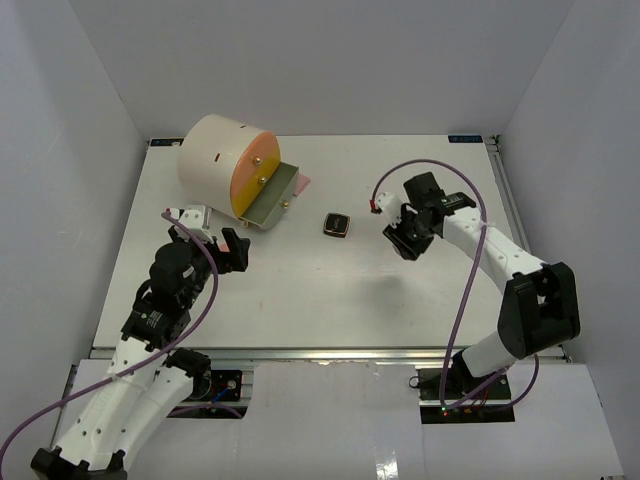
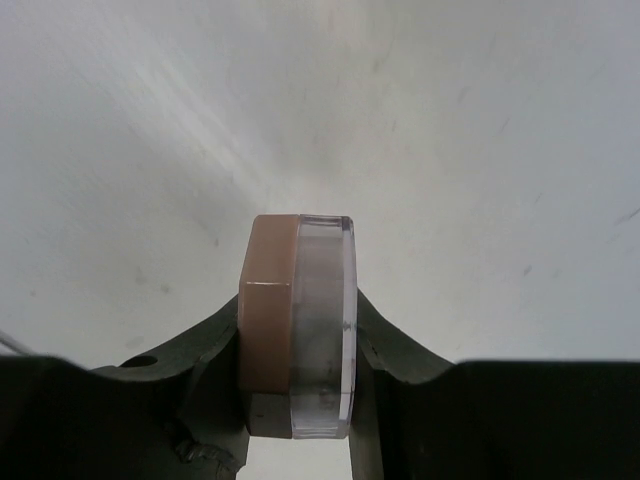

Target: Organize the makeup

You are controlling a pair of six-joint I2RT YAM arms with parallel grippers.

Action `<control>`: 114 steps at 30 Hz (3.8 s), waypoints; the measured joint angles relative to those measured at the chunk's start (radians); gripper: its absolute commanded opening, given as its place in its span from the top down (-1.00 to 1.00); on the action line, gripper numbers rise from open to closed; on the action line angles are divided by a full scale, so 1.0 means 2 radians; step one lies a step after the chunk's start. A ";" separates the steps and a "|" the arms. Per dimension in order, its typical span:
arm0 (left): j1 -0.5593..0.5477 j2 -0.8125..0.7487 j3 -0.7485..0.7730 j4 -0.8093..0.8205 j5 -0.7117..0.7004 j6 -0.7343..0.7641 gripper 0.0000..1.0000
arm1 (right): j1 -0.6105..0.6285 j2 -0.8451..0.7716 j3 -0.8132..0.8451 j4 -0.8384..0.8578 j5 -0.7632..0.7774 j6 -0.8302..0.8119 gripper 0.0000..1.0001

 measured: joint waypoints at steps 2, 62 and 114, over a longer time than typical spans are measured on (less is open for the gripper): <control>0.000 0.000 0.000 -0.001 -0.003 -0.001 -0.96 | 0.017 0.025 0.058 0.006 -0.030 -0.010 0.85; 0.000 -0.061 0.033 -0.078 -0.061 -0.037 -0.96 | 0.237 0.343 0.374 0.221 -0.032 -0.619 -0.58; 0.285 0.357 0.082 -0.225 -0.108 -0.303 -0.96 | 0.066 0.002 0.041 0.184 -0.416 0.049 -0.91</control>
